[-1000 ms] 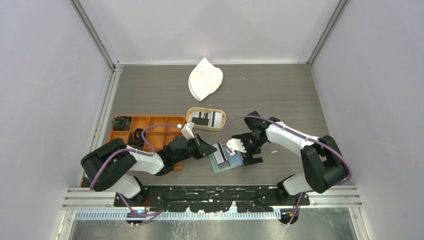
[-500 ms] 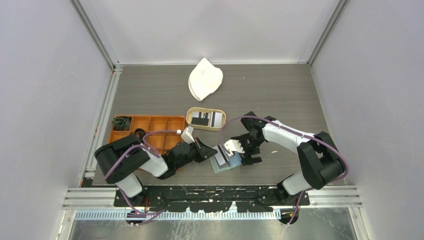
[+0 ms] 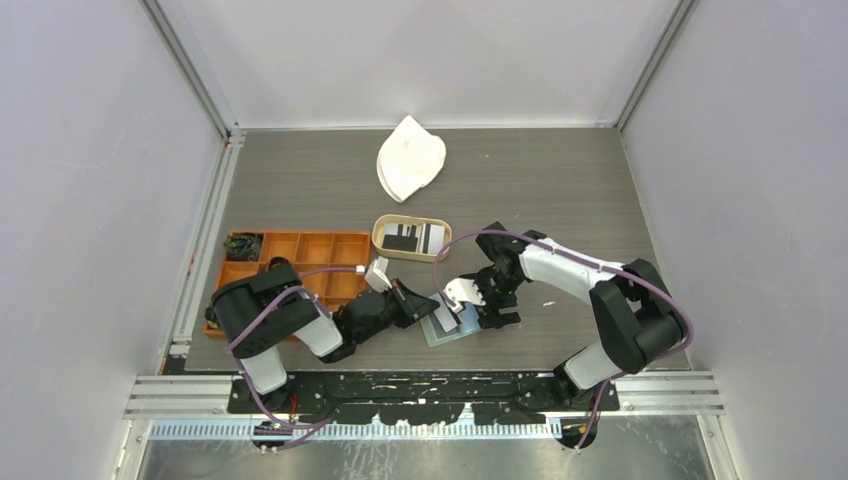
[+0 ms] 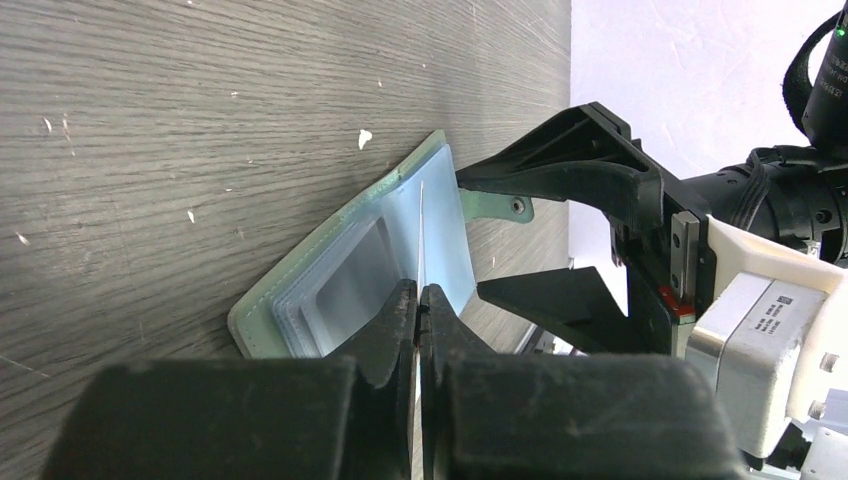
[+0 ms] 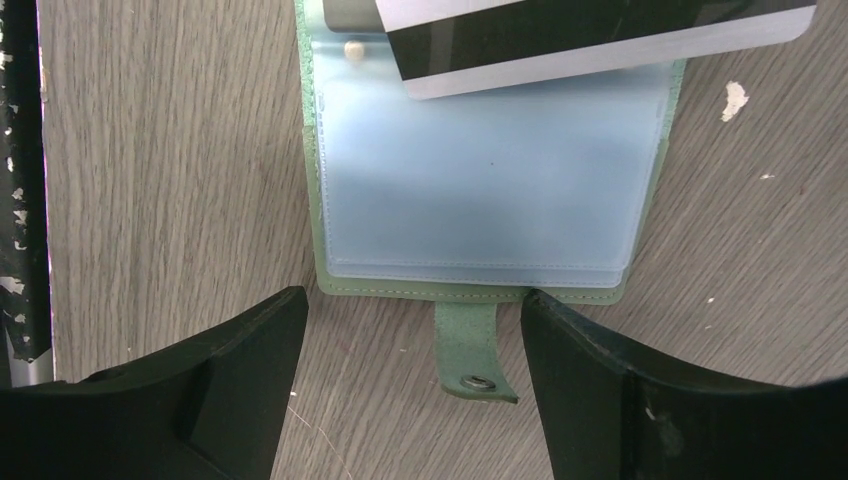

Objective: Put the credit cards into the card holder
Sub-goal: Insert the credit card into the card holder.

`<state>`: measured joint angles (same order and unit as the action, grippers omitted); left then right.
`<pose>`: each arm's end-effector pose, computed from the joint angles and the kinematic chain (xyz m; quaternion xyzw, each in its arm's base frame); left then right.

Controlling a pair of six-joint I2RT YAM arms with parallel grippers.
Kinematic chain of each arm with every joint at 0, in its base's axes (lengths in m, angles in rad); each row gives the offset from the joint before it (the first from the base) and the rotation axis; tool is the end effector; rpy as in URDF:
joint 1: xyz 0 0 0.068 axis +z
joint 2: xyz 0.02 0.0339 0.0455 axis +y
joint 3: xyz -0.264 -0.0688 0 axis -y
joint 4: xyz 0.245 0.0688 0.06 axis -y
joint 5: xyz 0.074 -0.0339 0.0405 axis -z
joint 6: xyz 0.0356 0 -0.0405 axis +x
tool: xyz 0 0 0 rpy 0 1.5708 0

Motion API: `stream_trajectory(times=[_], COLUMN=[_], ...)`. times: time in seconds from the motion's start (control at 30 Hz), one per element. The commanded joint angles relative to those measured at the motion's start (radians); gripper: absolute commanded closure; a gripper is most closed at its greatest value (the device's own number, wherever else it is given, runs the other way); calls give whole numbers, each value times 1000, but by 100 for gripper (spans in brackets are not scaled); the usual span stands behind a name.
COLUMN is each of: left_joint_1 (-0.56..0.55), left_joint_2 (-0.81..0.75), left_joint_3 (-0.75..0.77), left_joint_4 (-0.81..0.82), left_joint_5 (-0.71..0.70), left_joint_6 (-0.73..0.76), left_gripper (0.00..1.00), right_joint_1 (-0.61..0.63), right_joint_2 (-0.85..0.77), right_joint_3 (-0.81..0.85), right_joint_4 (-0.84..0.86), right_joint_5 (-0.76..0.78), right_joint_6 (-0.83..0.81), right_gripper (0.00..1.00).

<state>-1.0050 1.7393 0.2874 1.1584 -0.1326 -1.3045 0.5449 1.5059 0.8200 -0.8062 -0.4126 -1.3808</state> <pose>0.1420 -0.2149 0.1060 -0.1586 0.7863 -0.5226 0.2890 0.1969 0.1360 0.1619 -0.8074 0.5520 0.1714 0.1183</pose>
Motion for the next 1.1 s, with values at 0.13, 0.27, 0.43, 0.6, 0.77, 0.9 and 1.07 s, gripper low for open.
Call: stream_trajectory(times=[0.13, 0.27, 0.43, 0.6, 0.77, 0.9, 1.07], left_joint_1=[-31, -38, -40, -51, -61, -60, -61], left_joint_2=[23, 32, 24, 19, 27, 45, 82], left_joint_3=[-2, -6, -12, 3, 10, 19, 42], left_joint_4=[70, 70, 51, -7, -33, -32, -30], left_joint_5=[-63, -73, -79, -67, -67, -59, -42], left_joint_6=[-26, -35, -47, -71, -101, -121, -141], left_gripper=[100, 100, 100, 100, 100, 100, 100], right_joint_1=[26, 29, 28, 32, 33, 34, 36], right_joint_2=[21, 20, 21, 23, 23, 25, 24], right_joint_3=[37, 39, 41, 42, 42, 42, 42], right_joint_4=[-20, -19, -19, -18, -17, -17, -16], right_joint_5=[-5, -2, -3, -2, 0, -1, -2], right_joint_6=[31, 37, 43, 50, 52, 54, 55], right_gripper=[18, 18, 19, 19, 19, 19, 19])
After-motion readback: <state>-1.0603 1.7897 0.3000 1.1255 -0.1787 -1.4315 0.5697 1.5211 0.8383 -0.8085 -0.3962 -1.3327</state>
